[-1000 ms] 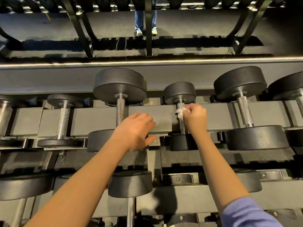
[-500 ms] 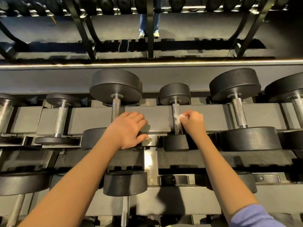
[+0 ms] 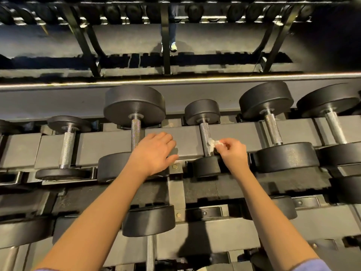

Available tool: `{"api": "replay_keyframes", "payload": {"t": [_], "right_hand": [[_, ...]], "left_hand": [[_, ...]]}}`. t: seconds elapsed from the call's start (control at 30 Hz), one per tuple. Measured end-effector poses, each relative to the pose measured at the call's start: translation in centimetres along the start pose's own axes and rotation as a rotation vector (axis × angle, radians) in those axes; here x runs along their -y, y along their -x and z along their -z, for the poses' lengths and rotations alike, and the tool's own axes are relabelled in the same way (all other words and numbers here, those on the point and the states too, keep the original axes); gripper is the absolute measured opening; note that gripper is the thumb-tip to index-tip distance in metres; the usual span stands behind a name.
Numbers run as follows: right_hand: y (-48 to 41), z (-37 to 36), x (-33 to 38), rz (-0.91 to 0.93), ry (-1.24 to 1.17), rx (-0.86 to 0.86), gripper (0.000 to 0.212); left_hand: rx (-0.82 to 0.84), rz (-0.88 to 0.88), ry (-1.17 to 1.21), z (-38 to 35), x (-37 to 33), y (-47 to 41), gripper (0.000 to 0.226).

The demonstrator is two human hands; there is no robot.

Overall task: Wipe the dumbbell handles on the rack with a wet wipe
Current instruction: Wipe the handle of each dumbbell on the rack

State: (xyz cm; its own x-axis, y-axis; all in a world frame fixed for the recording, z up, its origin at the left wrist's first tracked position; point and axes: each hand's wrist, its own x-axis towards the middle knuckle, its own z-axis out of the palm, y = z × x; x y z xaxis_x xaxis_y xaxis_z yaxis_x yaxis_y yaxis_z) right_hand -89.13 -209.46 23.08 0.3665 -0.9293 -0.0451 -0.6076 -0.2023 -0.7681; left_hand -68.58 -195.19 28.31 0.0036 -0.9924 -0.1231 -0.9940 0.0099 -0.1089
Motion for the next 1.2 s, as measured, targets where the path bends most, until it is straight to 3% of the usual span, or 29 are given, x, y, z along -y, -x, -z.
{"api": "replay_keyframes", "payload": {"t": [0.1, 0.23, 0.33, 0.43, 0.57, 0.87, 1.1, 1.2], "right_hand": [[0.6, 1.3, -0.9, -0.014, -0.061, -0.115, 0.021], [-0.2, 4.2, -3.0, -0.027, -0.030, -0.184, 0.022], [-1.4, 6.6, -4.0, 0.004, -0.001, -0.254, 0.018], [-2.9, 8.6, -4.9, 0.025, 0.058, -0.309, 0.011], [-5.6, 10.0, -6.5, 0.201, 0.266, -0.380, 0.004], [-14.9, 11.5, -5.1, -0.012, 0.504, -0.252, 0.014], [-11.3, 13.4, -6.8, -0.063, 0.583, -0.073, 0.017], [-11.9, 13.7, -7.4, -0.110, 0.498, -0.105, 0.014]], "left_hand": [[-0.098, 0.037, 0.194, -0.5, -2.1, -1.7, 0.044], [-0.151, 0.053, 0.524, -0.8, -7.9, -5.4, 0.042], [-0.200, 0.042, 0.563, -0.6, -11.9, -8.9, 0.048], [-0.133, 0.028, 0.531, -1.5, -14.0, -11.6, 0.042], [-0.108, 0.055, 0.439, -3.1, -14.4, -12.5, 0.047], [-0.093, 0.109, 0.433, -2.9, -14.3, -12.7, 0.052], [-0.110, 0.111, 0.430, -3.0, -14.5, -12.7, 0.051], [-0.095, 0.106, 0.466, -2.8, -14.4, -12.6, 0.051]]}}
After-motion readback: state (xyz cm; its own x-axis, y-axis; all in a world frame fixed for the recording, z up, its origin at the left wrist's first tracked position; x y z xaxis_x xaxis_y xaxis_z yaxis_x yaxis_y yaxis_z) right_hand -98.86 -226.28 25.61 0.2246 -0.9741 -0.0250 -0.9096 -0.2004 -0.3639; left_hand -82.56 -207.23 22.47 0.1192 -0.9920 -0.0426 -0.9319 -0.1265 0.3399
